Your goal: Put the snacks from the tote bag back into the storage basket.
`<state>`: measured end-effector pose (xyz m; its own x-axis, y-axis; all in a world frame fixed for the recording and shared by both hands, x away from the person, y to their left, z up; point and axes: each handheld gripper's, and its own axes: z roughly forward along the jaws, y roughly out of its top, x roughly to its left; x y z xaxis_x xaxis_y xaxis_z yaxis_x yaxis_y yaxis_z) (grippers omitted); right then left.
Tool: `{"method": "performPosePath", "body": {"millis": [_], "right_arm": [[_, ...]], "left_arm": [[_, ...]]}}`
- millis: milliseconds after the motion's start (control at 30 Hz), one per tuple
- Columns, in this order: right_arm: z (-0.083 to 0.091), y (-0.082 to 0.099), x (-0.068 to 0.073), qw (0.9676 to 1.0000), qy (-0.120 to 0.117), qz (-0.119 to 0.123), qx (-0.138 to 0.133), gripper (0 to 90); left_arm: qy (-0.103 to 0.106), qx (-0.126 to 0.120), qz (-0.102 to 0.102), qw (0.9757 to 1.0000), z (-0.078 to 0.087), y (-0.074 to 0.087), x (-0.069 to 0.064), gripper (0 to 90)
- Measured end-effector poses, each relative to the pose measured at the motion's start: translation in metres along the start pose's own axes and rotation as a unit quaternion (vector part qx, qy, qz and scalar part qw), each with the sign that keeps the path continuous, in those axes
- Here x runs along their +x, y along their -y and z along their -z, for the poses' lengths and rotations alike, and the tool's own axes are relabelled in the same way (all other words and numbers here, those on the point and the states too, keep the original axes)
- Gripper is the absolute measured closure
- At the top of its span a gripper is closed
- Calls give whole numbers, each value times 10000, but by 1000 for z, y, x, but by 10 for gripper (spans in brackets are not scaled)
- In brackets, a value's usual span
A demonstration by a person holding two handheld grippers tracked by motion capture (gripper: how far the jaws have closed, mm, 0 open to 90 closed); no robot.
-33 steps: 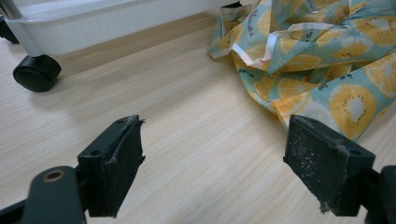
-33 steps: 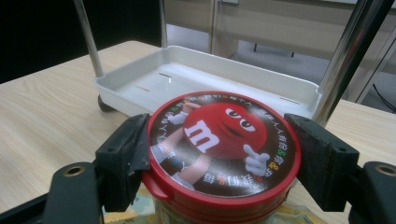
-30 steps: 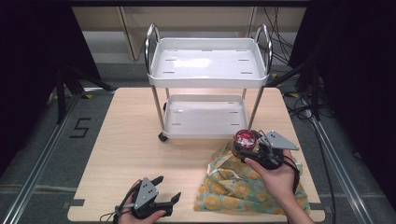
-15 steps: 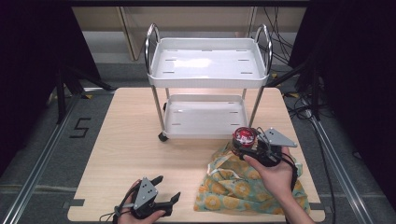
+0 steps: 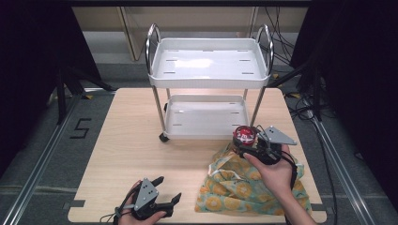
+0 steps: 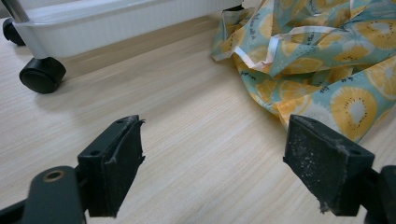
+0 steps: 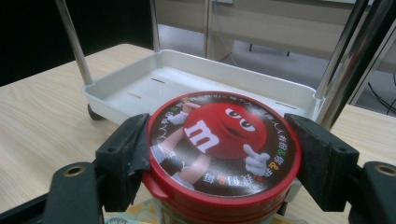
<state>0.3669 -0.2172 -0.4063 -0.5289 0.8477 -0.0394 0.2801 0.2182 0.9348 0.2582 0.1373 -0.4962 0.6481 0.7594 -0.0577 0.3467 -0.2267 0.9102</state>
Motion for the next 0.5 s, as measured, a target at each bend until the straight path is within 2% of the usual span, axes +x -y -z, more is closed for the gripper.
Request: {"method": "performPosePath", "body": {"millis": [67, 133, 300, 400, 433, 467, 500], "right_arm": [[-1, -1, 1, 10000, 30, -74, 7, 268], [-2, -1, 1, 10000, 10, 16, -7, 268], [-5, -1, 1, 10000, -4, 45, 27, 268], [-6, -1, 2, 10000, -47, -13, 26, 268], [-6, -1, 2, 9999, -28, -72, 68, 268], [-8, 0, 2, 10000, 67, 11, -61, 268], [-9, 0, 1, 9999, 68, 48, -67, 268]], "left_arm": [[1, 6, -3, 10000, 0, 0, 0, 187], [3, -5, 0, 10000, 0, 0, 0, 186], [1, -8, 3, 10000, 0, 0, 0, 186], [-11, -52, 4, 10000, 0, 0, 0, 186], [-65, 18, -16, 10000, 1, -1, 0, 186], [-65, 6, -16, 10000, 1, -1, 0, 186], [-66, -5, -8, 10000, 1, 0, 0, 185]]}}
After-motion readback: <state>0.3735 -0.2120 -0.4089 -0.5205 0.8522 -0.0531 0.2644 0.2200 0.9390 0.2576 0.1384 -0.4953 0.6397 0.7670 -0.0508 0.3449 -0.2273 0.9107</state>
